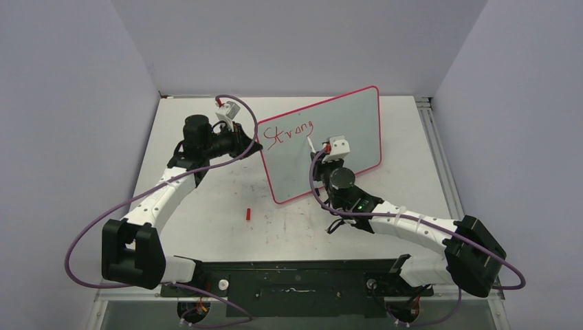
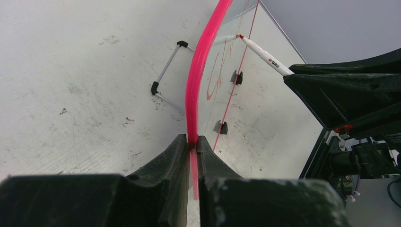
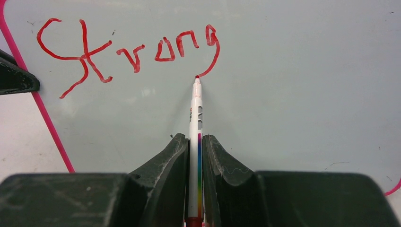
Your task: Write a sentence on the whiteboard
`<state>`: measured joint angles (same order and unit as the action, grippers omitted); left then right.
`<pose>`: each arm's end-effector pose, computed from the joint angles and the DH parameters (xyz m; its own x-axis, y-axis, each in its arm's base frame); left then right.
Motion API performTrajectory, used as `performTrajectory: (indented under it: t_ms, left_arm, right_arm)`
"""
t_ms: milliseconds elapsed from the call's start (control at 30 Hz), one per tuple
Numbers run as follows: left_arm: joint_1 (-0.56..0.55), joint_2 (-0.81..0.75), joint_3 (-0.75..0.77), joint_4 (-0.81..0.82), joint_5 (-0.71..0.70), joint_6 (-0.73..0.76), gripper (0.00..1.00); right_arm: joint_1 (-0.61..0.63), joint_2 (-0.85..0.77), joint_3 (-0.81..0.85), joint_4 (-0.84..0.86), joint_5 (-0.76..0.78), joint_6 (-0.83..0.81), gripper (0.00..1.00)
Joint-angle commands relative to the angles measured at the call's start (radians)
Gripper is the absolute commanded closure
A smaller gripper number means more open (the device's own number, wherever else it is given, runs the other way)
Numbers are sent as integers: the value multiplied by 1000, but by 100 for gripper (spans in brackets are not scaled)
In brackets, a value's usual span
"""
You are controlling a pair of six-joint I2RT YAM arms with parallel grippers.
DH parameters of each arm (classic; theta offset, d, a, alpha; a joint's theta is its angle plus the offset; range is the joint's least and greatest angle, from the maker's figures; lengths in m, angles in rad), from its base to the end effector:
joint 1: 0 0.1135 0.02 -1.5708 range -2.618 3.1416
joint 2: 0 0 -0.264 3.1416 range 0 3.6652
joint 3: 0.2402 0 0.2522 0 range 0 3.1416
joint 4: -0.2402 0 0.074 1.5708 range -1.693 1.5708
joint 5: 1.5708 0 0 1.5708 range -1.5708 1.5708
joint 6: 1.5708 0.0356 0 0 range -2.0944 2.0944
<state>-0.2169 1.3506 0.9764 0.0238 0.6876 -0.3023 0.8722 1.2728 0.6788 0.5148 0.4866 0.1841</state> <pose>0.2955 -0.0883 0.3026 -0.5429 -0.1160 -0.8318 0.6147 0.6200 -0.4876 0.1955 0.2069 0.2701 -0.1190 0.1099 -0.9868 -0.3614 0.9209 0.1461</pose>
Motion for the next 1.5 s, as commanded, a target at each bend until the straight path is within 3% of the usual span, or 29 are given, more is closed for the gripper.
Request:
performTrajectory:
  t_ms: [0, 500, 700, 1100, 1467]
  left_arm:
    - [0, -50, 13, 30, 28, 2, 100]
    - [1, -50, 16, -4, 15, 30, 100]
    - [1, -47, 13, -16, 17, 41, 100]
    - [1, -40, 11, -22, 17, 50, 100]
    - [1, -42, 15, -59, 15, 57, 100]
  right_arm:
    - [8, -27, 44, 29, 21, -21, 95]
    - [23, -303, 67, -219, 24, -25, 95]
    - [-81, -343, 95, -313, -120, -16, 95]
    - [-304, -317, 75, -263, -416, 3, 95]
    - [-350, -241, 63, -168, -473, 23, 95]
